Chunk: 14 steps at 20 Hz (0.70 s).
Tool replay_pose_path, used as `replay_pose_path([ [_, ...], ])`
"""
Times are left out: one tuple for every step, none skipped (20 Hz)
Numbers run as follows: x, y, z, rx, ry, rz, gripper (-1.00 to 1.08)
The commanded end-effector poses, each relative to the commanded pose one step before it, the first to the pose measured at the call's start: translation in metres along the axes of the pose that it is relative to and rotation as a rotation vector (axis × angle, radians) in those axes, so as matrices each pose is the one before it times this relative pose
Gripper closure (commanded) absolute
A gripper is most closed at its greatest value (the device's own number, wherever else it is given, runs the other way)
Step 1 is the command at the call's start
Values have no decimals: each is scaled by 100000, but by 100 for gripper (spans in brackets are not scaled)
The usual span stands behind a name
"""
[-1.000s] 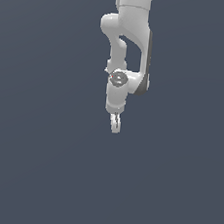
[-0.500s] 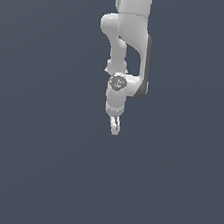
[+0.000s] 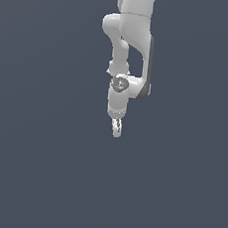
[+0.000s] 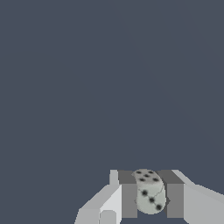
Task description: Pick up the object and move it to a goal position.
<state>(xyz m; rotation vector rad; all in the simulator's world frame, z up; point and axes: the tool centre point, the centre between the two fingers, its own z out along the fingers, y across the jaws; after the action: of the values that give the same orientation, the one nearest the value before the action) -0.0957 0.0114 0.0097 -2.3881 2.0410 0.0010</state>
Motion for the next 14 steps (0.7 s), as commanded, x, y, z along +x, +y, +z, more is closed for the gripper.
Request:
replay_pose_path([
  [92, -148, -125, 28, 14, 25, 108],
  [68, -132, -111, 0, 0, 0, 108],
  [88, -170, -143, 0, 0, 0, 108],
  [108, -209, -172, -15, 67, 3, 108],
  [127, -247, -207, 0, 0, 0, 108],
  [146, -286, -239, 0, 0, 0, 108],
  [166, -324, -271, 0, 0, 0, 108],
  [177, -363, -298, -16, 66, -12, 108],
  [203, -397, -330, 0, 0, 0, 108],
  [212, -432, -354, -16, 66, -10, 108],
  [235, -462, -382, 0, 0, 0, 108],
  [250, -492, -406, 0, 0, 0, 108],
  [254, -522, -425, -16, 66, -12, 108],
  [276, -547, -448, 0, 0, 0, 108],
])
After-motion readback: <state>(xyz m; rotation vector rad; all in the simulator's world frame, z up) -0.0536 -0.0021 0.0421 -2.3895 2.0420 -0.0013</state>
